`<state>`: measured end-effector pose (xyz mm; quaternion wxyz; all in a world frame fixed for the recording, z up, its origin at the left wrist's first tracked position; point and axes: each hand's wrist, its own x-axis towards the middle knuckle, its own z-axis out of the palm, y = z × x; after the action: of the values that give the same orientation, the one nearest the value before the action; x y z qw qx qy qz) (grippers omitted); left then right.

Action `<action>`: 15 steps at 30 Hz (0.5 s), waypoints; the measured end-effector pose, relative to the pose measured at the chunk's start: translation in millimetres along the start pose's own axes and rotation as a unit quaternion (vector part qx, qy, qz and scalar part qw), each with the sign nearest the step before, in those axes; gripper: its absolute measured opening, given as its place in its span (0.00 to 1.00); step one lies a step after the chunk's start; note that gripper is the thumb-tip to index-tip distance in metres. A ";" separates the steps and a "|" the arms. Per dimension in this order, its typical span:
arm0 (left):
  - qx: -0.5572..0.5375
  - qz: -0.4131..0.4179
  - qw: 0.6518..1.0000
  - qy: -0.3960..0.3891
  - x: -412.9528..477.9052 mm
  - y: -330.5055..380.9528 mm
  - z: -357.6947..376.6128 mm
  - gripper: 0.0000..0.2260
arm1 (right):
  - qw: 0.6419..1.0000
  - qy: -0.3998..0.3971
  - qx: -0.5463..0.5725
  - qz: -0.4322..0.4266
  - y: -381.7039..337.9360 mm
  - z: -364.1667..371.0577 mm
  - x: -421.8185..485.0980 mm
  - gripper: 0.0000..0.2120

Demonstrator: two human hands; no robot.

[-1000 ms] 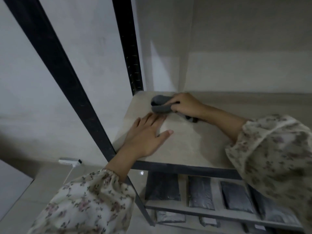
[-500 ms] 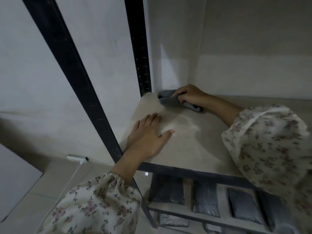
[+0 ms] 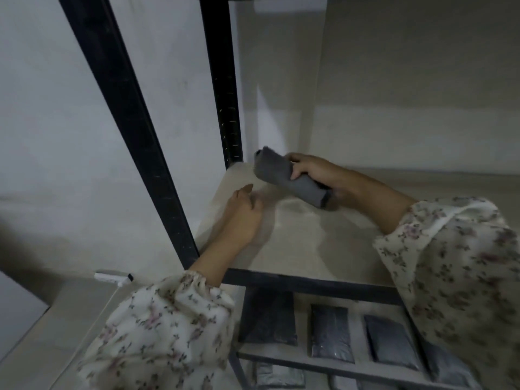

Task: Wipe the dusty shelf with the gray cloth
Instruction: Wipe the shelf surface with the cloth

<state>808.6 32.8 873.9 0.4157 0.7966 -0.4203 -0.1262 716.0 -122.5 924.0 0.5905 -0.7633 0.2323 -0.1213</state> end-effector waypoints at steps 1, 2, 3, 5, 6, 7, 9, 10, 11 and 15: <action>-0.064 -0.008 0.998 0.017 3.6 9.1 3.2 0.20 | 0.995 0.004 0.095 0.036 -1.7 3.6 -2.4 0.09; -0.127 -0.019 0.991 0.035 7.4 18.1 5.8 0.19 | 0.981 -0.002 0.181 0.068 -2.6 8.1 -5.0 0.07; -0.199 -0.034 0.978 0.054 11.7 24.7 7.0 0.19 | 0.962 -0.014 0.255 0.092 -3.3 12.8 -8.2 0.08; -0.372 -0.070 0.923 0.077 15.7 36.4 6.1 0.17 | 0.928 -0.015 0.357 0.105 -2.3 21.9 -10.9 0.11; -0.434 -0.075 0.894 0.083 17.3 38.0 5.7 0.17 | 0.917 -0.005 0.386 0.100 -1.8 25.6 -11.2 0.11; -0.460 -0.065 0.882 0.084 18.5 38.2 6.0 0.17 | 0.911 0.008 0.403 0.094 -2.2 30.0 -12.0 0.10; -0.454 -0.028 0.887 0.086 18.0 38.9 6.1 0.17 | 0.924 0.032 0.373 0.074 -1.3 39.1 -9.8 0.08; -0.463 -0.022 0.882 0.088 17.0 38.8 5.8 0.17 | 0.934 0.041 0.350 0.062 0.0 41.8 -7.1 0.07; -0.492 -0.028 0.866 0.086 17.3 37.6 5.1 0.18 | 0.941 0.048 0.330 0.053 0.4 44.2 -5.0 0.09; -0.571 -0.107 0.813 0.047 21.4 29.8 -3.5 0.18 | 0.987 0.102 0.117 0.043 -4.4 42.2 -2.9 0.03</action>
<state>806.9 9.2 902.1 0.7988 0.4611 -0.1645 -0.3496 733.8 -84.5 916.9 0.6537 -0.6619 0.3080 -0.1995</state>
